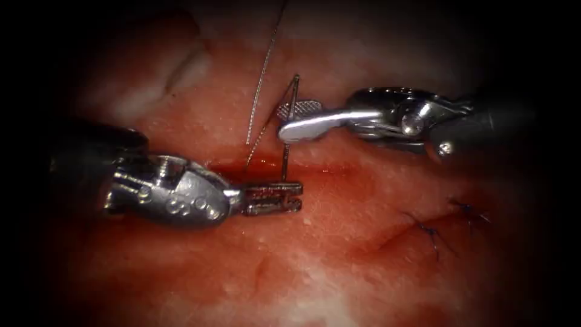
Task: Wound Closure
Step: Pass the needle to the right tool, then throw the needle through the bottom of the incision using the right tool.
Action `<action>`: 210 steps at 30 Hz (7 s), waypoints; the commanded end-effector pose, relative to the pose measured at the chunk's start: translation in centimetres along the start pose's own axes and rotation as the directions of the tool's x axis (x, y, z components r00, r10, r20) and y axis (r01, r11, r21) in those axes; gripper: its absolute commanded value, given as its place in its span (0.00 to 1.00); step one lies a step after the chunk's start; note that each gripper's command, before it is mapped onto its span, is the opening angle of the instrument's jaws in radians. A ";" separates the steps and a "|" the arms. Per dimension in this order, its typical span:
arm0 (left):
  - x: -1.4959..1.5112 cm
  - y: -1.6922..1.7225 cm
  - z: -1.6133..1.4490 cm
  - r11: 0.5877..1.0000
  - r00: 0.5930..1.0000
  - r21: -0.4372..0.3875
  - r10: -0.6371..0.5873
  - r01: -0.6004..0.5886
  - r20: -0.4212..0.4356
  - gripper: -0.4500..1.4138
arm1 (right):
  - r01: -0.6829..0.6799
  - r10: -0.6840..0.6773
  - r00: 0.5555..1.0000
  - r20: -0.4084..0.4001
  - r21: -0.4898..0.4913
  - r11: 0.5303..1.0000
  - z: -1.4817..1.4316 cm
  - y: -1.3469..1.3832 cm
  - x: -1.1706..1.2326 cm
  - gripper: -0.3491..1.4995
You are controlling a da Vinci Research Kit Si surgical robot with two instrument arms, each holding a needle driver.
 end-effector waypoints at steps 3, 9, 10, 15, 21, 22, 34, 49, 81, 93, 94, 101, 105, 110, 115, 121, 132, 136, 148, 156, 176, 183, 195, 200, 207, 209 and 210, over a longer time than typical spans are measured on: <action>-0.02 0.02 0.07 1.000 1.000 -0.003 -0.001 0.001 0.001 0.00 | -0.011 0.011 1.000 0.007 0.008 1.000 0.14 0.05 -0.08 0.26; -0.03 0.02 0.06 1.000 1.000 -0.011 0.000 0.000 0.004 0.00 | -0.016 0.015 0.999 0.037 0.016 1.000 0.15 0.09 -0.15 0.00; -0.03 0.02 0.06 1.000 1.000 -0.015 0.000 0.000 0.004 0.00 | -0.016 0.016 0.999 0.031 0.009 1.000 0.15 0.09 -0.14 0.00; -0.01 0.02 0.07 0.990 0.991 -0.048 -0.130 0.130 0.005 0.41 | 0.020 -0.020 1.000 0.022 -0.016 1.000 0.11 0.16 -0.10 0.00; -0.03 0.08 0.04 0.925 0.930 -0.101 -0.363 0.367 0.057 0.67 | 0.105 -0.104 0.995 0.007 -0.064 0.992 0.03 0.30 -0.04 0.00; -0.05 0.10 0.03 0.919 0.927 -0.118 -0.371 0.375 0.058 0.67 | 0.111 -0.111 0.994 0.002 -0.073 0.991 0.01 0.32 -0.04 0.00; -0.24 0.13 -0.28 0.743 0.758 -0.151 -0.643 0.653 0.111 0.54 | 0.283 -0.284 0.959 0.009 -0.127 0.951 -0.07 0.35 0.04 0.00; -1.18 0.17 -0.17 0.562 0.534 -0.021 -0.773 0.827 0.342 0.25 | 0.551 -0.551 0.834 0.036 -0.130 0.824 -0.02 0.19 0.13 0.00; -1.81 0.18 0.42 0.568 0.488 0.014 -0.719 0.823 0.495 0.15 | 0.734 -0.732 0.676 0.078 -0.157 0.661 0.02 0.17 0.13 0.00; -1.79 0.26 0.43 0.509 0.445 -0.086 -0.644 0.857 0.623 0.16 | 0.801 -0.801 0.590 0.103 -0.203 0.563 0.09 0.28 0.26 0.00; -1.77 0.28 0.41 0.510 0.452 -0.098 -0.637 0.855 0.624 0.17 | 0.803 -0.804 0.585 0.101 -0.206 0.559 0.11 0.29 0.27 0.00; -1.56 0.30 0.34 0.498 0.473 -0.153 -0.616 0.853 0.630 0.22 | 0.823 -0.825 0.554 0.114 -0.227 0.521 0.25 0.39 0.36 0.00; -1.44 0.26 0.31 0.492 0.483 -0.179 -0.608 0.852 0.631 0.24 | 0.834 -0.835 0.536 0.124 -0.235 0.500 0.31 0.49 0.37 0.00; -1.31 0.19 0.24 0.496 0.490 -0.184 -0.606 0.849 0.626 0.25 | 0.852 -0.848 0.506 0.155 -0.239 0.465 0.39 0.63 0.27 0.00; -1.18 0.15 0.19 0.490 0.490 -0.189 -0.609 0.851 0.624 0.26 | 0.876 -0.862 0.468 0.194 -0.231 0.424 0.46 0.70 0.16 0.00; -1.05 0.09 0.11 0.491 0.489 -0.186 -0.611 0.851 0.623 0.28 | 0.894 -0.871 0.437 0.224 -0.210 0.395 0.47 0.72 0.00 0.00; -0.99 0.00 -0.14 0.505 0.499 -0.183 -0.611 0.843 0.615 0.28 | 0.909 -0.879 0.411 0.242 -0.184 0.374 0.32 0.69 -0.09 0.00; -0.99 -0.03 -0.19 0.509 0.501 -0.182 -0.610 0.842 0.613 0.28 | 0.914 -0.883 0.399 0.246 -0.178 0.364 0.32 0.65 -0.13 0.00; -0.97 -0.01 -0.15 0.510 0.498 -0.174 -0.613 0.842 0.613 0.26 | 0.929 -0.889 0.367 0.273 -0.159 0.335 0.33 0.61 -0.14 0.00; -0.94 0.05 -0.05 0.517 0.500 -0.168 -0.613 0.839 0.612 0.25 | 0.929 -0.897 0.369 0.245 -0.109 0.353 0.44 0.54 -0.14 0.00; -1.09 0.28 0.14 0.515 0.513 -0.197 -0.591 0.834 0.623 0.23 | 0.912 -0.886 0.410 0.216 -0.104 0.397 0.45 0.45 -0.05 0.00; -0.98 0.24 0.04 0.510 0.511 -0.202 -0.589 0.836 0.626 0.23 | 0.907 -0.882 0.421 0.213 -0.104 0.408 0.49 0.44 -0.06 0.00; -0.68 0.29 0.04 0.533 0.531 -0.208 -0.572 0.820 0.625 0.23 | 0.889 -0.865 0.458 0.206 -0.109 0.445 0.52 0.46 -0.05 0.00; -0.68 0.32 0.07 0.535 0.530 -0.205 -0.572 0.820 0.626 0.23 | 0.885 -0.861 0.465 0.204 -0.110 0.452 0.53 0.46 -0.02 0.00; -0.85 0.44 0.19 0.533 0.534 -0.216 -0.563 0.818 0.632 0.23 | 0.858 -0.839 0.513 0.183 -0.120 0.499 0.55 0.46 0.01 0.00; -0.90 0.47 0.21 0.532 0.535 -0.221 -0.559 0.817 0.633 0.23 | 0.855 -0.836 0.519 0.180 -0.123 0.504 0.55 0.46 0.02 0.00; -0.92 0.48 0.22 0.532 0.536 -0.223 -0.557 0.817 0.634 0.23 | 0.851 -0.833 0.524 0.176 -0.125 0.509 0.54 0.46 0.03 0.00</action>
